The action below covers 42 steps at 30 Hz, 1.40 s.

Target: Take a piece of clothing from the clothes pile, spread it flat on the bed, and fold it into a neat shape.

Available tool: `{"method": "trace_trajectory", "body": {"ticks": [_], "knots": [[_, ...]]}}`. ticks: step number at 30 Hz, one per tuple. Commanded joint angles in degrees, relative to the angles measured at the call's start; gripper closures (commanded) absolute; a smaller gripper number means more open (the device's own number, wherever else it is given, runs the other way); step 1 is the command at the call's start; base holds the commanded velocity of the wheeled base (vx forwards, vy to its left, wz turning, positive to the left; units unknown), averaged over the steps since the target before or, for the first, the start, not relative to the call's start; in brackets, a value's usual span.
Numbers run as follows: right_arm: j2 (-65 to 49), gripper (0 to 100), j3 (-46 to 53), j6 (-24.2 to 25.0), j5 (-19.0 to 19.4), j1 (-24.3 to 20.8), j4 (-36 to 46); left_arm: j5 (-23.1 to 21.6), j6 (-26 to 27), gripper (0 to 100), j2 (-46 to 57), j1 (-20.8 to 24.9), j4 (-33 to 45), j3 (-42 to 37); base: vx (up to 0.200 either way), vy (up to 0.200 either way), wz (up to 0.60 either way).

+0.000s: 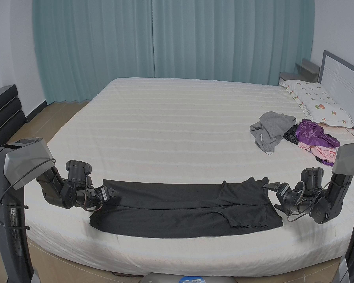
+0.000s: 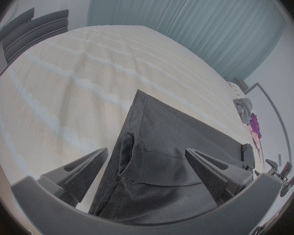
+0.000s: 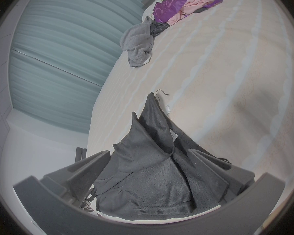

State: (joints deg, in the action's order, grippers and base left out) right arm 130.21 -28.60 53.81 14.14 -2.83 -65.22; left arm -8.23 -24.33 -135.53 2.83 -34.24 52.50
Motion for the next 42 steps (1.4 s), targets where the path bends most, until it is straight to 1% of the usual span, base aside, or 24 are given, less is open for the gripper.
{"method": "trace_trajectory", "body": {"ticks": [1,16,17,42], "knots": [[0.5,0,0.2,0.0,0.0,-0.1,-0.1,0.7,0.8,0,-1.2,0.2,-0.1,-0.1,0.000,0.000,0.00],[0.5,0,0.2,0.0,0.0,-0.1,-0.1,0.5,0.1,0,-1.3,0.7,-0.1,0.3,0.000,0.000,0.00],[0.5,0,0.2,0.0,0.0,-0.1,-0.1,0.5,0.1,100,-1.3,0.7,-0.1,0.3,0.000,0.000,0.00],[0.5,0,0.3,0.0,0.3,0.0,-0.1,0.1,-0.7,100,-0.2,0.3,0.1,0.3,0.000,0.000,0.00]]}}
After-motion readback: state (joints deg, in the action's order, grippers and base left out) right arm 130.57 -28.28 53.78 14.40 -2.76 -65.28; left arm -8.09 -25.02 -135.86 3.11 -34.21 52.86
